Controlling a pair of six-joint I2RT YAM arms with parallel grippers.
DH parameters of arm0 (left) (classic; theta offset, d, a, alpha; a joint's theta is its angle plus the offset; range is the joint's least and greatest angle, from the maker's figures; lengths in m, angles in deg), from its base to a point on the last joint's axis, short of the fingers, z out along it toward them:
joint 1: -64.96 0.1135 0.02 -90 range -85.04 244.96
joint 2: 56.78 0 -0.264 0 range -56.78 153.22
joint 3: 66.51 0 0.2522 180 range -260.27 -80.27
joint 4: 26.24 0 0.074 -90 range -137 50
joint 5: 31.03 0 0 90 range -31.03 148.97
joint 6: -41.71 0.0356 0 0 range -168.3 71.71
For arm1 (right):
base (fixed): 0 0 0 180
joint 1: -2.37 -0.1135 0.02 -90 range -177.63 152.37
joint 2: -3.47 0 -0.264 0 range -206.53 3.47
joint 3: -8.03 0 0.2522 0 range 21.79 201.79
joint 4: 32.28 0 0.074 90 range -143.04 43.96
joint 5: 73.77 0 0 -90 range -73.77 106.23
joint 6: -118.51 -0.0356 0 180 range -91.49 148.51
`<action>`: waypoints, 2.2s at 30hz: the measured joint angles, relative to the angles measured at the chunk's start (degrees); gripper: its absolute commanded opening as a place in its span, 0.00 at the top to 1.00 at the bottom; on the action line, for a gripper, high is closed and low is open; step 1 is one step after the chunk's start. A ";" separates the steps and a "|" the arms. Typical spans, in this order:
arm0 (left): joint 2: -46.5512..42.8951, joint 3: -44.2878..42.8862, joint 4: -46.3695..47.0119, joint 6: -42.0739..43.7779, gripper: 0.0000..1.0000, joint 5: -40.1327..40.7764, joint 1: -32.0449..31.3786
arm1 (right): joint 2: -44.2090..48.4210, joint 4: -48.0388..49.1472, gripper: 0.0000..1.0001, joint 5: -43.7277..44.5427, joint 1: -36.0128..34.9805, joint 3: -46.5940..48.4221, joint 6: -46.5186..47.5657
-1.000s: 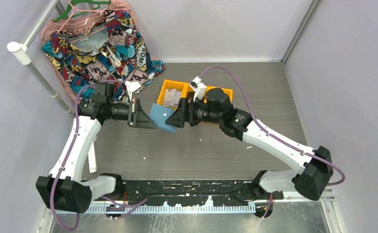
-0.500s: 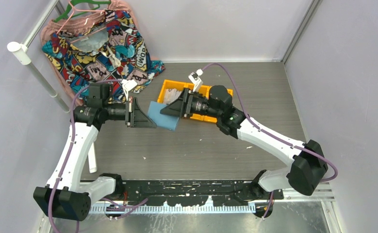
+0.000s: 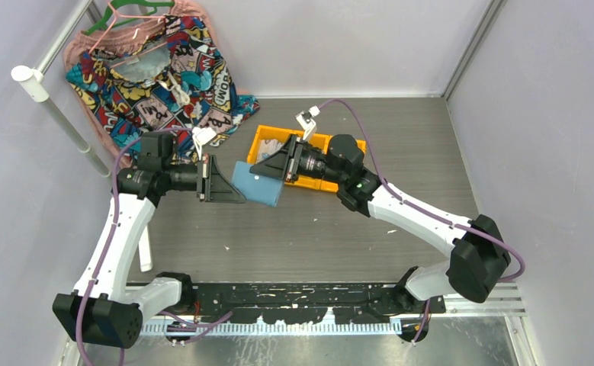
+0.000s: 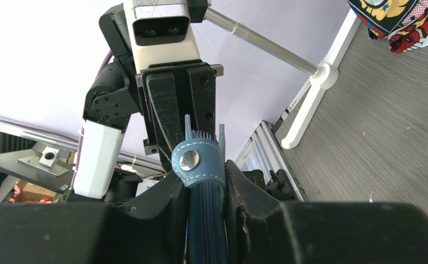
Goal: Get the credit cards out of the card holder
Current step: Open the card holder.
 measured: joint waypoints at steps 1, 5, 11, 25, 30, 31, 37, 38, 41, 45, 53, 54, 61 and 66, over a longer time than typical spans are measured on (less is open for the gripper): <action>0.00 0.00 -0.11 0.20 1.00 -0.04 0.04 | 0.00 0.31 0.84 0.11 0.00 -0.13 -0.13; 0.00 0.00 -1.07 1.55 1.00 0.00 0.07 | 0.00 0.87 0.78 0.50 -0.07 -0.72 -0.63; 0.00 0.00 -3.28 4.81 1.00 0.00 0.15 | 0.00 0.87 0.76 0.55 -0.35 -1.01 -0.94; -0.33 0.00 -7.80 9.29 1.00 -0.09 -0.87 | 0.55 1.20 0.73 7.80 0.74 -1.81 -3.30; -0.63 0.00 -8.15 9.29 1.00 -0.07 -0.87 | 1.20 0.52 0.68 8.59 0.79 -1.99 -3.45; -0.68 0.00 -8.15 9.29 1.00 -0.02 -0.87 | 1.55 -0.13 0.52 8.68 0.76 -2.01 -3.32; -0.74 0.00 -8.09 8.96 1.00 -0.02 -0.90 | 5.55 -4.61 0.24 8.66 0.76 -2.69 -0.85; -0.74 0.00 -8.07 8.85 1.00 0.00 -0.90 | 6.36 -4.94 0.24 8.55 0.76 -3.15 -0.68; -0.74 0.00 -7.85 8.61 1.00 0.00 -0.90 | 7.89 -4.81 0.24 8.04 0.76 -4.50 -0.66; -0.79 -0.07 -7.67 8.11 1.00 0.04 -0.90 | 8.17 -4.81 0.23 7.69 0.39 -5.97 -0.74; -0.92 -0.42 -7.63 7.28 1.00 0.28 -0.92 | 5.95 -2.49 0.46 7.72 -1.09 -7.69 -3.58; -0.92 -0.44 -7.63 7.26 1.00 0.37 -0.92 | 5.40 -1.33 0.53 7.56 -1.20 -7.69 -4.50; -0.96 -0.44 -7.63 7.30 1.00 1.40 -0.92 | 3.19 7.08 0.88 6.45 -1.53 -9.33 -10.99; -0.96 -0.44 -7.63 7.93 0.58 2.49 -0.94 | 3.26 8.28 0.99 6.40 -1.49 -10.32 -12.50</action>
